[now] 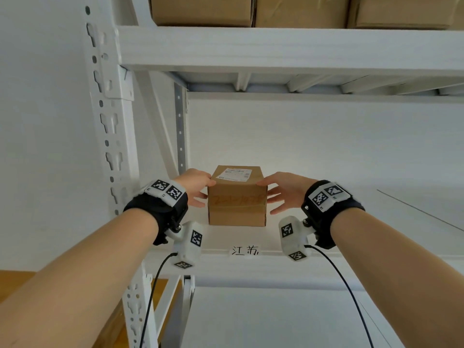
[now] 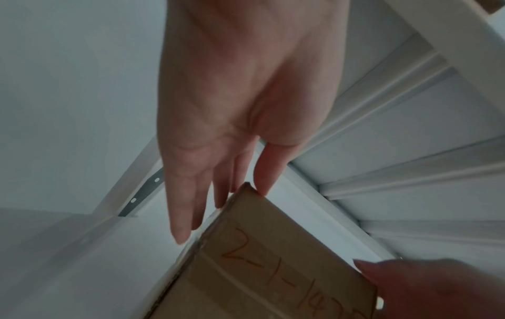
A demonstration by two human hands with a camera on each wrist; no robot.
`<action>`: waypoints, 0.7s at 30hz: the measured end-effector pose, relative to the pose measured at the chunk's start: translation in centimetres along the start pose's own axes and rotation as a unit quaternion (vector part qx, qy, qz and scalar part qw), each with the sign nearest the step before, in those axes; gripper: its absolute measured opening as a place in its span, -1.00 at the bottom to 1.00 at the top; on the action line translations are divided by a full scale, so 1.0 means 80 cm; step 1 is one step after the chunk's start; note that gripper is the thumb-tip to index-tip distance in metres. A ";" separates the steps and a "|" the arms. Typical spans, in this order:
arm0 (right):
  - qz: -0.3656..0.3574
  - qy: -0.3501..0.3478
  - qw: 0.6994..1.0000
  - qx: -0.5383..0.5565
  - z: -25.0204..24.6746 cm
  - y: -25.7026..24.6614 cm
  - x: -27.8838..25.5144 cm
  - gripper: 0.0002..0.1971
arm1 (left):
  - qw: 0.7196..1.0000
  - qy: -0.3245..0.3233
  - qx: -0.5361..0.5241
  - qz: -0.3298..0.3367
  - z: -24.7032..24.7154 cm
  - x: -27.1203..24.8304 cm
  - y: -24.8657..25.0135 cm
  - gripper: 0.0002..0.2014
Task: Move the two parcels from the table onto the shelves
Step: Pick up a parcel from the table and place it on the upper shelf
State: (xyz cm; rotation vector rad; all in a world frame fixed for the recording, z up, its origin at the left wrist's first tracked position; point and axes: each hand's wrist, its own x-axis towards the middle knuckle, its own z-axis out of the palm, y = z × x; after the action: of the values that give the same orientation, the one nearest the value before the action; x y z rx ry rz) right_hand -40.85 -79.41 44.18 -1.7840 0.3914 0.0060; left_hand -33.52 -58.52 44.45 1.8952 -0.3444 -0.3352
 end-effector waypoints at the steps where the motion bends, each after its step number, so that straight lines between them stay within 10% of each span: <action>1: -0.006 0.019 1.000 -0.013 0.002 0.000 -0.004 -0.39 | 1.000 0.013 0.024 0.008 0.001 -0.006 0.000 -0.62; 11: -0.092 0.153 0.976 -0.126 0.037 0.020 -0.106 -0.41 | 0.944 0.068 0.266 0.185 0.000 -0.088 -0.031 -0.56; 21: -0.101 0.215 0.949 -0.207 0.118 0.117 -0.246 -0.49 | 0.898 0.022 0.389 0.204 0.000 -0.220 -0.141 -0.61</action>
State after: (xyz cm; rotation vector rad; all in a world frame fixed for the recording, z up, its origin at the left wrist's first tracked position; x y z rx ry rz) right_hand -59.95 -67.21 37.07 -2.2383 0.5448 -0.4838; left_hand -48.80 -47.86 35.03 2.5215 -0.9334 0.1677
